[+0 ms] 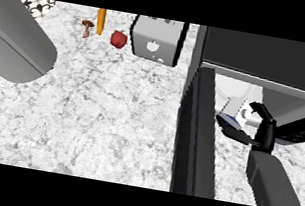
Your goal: Pick up the milk, place it into the microwave and close the microwave
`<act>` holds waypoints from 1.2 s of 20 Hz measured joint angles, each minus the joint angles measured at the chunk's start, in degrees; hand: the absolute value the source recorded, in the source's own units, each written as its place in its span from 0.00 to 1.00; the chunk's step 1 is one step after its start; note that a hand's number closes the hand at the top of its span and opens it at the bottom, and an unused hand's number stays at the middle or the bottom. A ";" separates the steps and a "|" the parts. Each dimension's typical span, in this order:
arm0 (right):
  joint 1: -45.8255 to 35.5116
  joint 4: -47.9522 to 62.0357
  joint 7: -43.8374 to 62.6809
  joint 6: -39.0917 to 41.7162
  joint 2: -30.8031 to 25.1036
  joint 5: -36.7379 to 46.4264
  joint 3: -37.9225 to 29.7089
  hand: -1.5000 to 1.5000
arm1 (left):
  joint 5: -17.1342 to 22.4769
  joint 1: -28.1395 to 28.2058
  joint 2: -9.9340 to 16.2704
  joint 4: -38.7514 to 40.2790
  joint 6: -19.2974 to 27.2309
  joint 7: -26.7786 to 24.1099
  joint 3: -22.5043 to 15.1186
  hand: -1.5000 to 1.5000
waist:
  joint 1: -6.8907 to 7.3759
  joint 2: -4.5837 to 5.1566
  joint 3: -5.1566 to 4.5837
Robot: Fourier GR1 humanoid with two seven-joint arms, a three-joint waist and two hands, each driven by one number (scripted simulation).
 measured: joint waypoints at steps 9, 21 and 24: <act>1.96 -3.60 0.90 -4.52 0.30 -0.72 0.74 0.00 | 0.07 -2.06 1.31 0.25 0.65 1.34 1.00 0.00 | 1.21 0.66 0.25; 3.32 -4.95 4.19 -5.96 -0.70 -0.40 4.34 0.00 | 0.45 -5.01 3.21 0.33 1.03 3.50 1.22 0.00 | 1.76 0.73 -0.19; 3.14 -5.08 6.21 -8.04 -0.44 -0.29 4.84 0.00 | 0.88 -5.62 3.55 0.57 1.08 4.13 1.04 0.00 | 1.70 0.67 -0.29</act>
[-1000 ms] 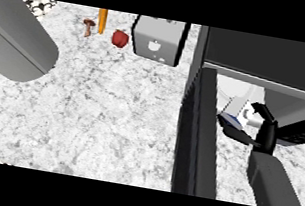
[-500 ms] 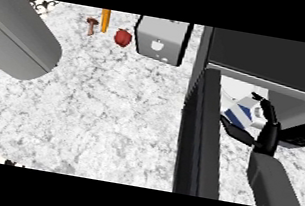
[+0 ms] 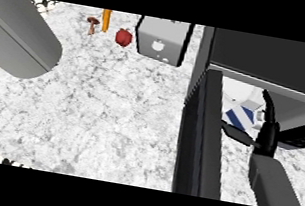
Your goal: Pick up the milk, place it into the microwave and close the microwave
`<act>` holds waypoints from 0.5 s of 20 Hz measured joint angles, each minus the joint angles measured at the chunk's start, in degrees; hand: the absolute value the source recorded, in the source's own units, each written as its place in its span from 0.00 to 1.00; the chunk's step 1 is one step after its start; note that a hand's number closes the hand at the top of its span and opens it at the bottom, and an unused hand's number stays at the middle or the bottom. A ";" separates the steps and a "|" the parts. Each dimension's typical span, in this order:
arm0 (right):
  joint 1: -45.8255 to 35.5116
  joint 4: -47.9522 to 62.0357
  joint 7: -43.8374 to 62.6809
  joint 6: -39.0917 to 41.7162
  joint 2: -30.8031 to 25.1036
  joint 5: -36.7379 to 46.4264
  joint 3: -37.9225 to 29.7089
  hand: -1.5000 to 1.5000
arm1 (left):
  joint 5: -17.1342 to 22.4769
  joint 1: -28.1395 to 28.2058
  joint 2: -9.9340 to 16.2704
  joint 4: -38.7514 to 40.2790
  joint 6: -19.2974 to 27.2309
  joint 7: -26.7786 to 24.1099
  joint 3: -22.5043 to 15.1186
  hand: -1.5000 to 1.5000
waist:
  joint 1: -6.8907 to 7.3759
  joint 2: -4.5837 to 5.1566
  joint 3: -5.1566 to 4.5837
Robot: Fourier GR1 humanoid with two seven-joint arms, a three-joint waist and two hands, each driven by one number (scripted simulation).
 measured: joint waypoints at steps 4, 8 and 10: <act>-0.49 -0.46 2.86 -2.84 0.85 -0.40 0.33 0.00 | 0.34 -0.71 0.51 0.54 -0.02 0.99 -0.44 0.00 | -0.37 -0.07 -0.01; -10.34 0.79 8.27 0.39 0.28 1.97 3.76 0.00 | 0.41 -1.27 0.80 0.90 0.18 1.92 -0.77 0.00 | 1.69 0.22 0.34; -15.65 2.39 11.02 3.96 -1.31 3.54 5.33 0.00 | 0.46 -1.85 0.99 1.57 0.36 2.41 -0.80 0.00 | 1.32 0.40 0.44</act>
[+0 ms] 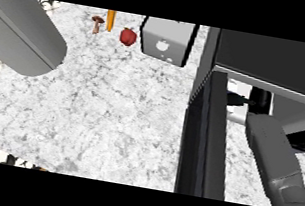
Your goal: Pick up the milk, place it into the microwave and close the microwave
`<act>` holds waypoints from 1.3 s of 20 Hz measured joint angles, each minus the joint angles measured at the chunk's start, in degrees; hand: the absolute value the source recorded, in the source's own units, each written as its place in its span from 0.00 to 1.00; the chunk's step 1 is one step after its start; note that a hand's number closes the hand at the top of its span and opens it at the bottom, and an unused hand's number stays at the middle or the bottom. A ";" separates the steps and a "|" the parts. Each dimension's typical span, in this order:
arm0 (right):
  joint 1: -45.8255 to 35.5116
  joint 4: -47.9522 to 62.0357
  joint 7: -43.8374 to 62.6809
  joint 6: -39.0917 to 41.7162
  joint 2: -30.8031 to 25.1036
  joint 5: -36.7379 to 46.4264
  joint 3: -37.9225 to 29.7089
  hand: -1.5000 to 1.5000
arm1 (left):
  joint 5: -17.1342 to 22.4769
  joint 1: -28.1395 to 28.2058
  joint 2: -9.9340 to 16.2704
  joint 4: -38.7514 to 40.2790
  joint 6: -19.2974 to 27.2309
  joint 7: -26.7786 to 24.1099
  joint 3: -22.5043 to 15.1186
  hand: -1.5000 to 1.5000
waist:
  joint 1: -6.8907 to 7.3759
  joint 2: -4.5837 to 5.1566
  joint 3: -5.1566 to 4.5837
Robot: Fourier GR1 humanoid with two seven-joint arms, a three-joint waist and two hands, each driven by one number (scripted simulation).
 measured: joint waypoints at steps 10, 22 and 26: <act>-12.91 9.81 4.96 7.73 0.41 2.68 1.31 0.00 | -0.02 -1.68 -1.03 1.61 1.72 2.52 -1.39 0.00 | -3.32 0.77 0.84; -14.39 15.44 2.13 22.14 -4.81 -1.46 -3.66 0.00 | -5.73 -3.52 -3.19 3.96 -1.44 2.22 -9.85 0.00 | -6.50 -0.31 0.65; -12.92 15.81 0.16 30.11 -4.91 -3.89 -5.59 0.00 | -9.11 -5.78 -3.16 7.27 -3.18 2.50 -13.39 0.00 | -7.89 -0.89 0.52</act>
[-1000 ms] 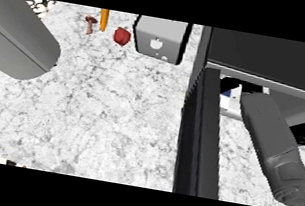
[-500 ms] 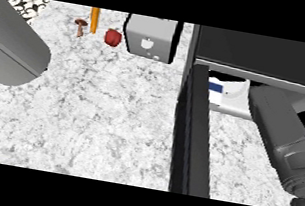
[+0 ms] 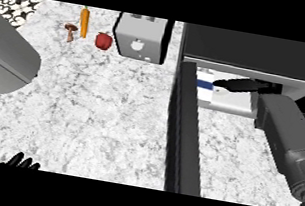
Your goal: Pick up the milk, place it into the microwave and close the microwave
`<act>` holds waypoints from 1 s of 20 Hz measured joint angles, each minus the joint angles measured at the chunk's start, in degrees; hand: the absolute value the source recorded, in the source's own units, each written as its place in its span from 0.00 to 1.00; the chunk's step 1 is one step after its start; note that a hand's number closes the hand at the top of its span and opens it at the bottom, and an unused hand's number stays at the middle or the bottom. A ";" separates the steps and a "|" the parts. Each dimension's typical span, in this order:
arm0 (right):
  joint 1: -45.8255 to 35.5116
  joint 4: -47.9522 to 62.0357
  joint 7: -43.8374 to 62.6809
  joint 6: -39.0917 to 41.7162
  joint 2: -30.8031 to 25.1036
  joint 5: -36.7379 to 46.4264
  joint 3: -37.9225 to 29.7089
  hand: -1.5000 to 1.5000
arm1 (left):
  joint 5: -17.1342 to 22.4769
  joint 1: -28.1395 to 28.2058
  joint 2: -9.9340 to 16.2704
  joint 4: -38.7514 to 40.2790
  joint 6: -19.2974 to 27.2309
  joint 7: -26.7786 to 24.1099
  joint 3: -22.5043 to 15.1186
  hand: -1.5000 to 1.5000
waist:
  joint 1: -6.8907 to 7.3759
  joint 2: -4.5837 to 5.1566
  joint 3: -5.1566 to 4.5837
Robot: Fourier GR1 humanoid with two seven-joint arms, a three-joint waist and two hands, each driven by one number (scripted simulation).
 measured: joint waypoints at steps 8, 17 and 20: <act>5.94 -2.09 -3.93 11.68 3.30 -3.64 -1.88 0.00 | -8.09 -4.81 -1.91 4.81 0.29 1.03 -6.13 0.00 | -1.83 -1.64 -0.49; 22.14 -9.71 -6.59 14.45 5.52 -2.86 1.69 0.00 | -15.16 -13.55 -6.13 11.43 4.11 3.88 -10.70 1.00 | -4.58 -2.32 -0.41; 28.62 -14.08 -6.86 14.61 4.87 -2.44 3.17 0.00 | -17.52 -16.96 -7.60 14.84 5.61 3.72 -11.63 1.00 | -5.24 -2.49 -0.45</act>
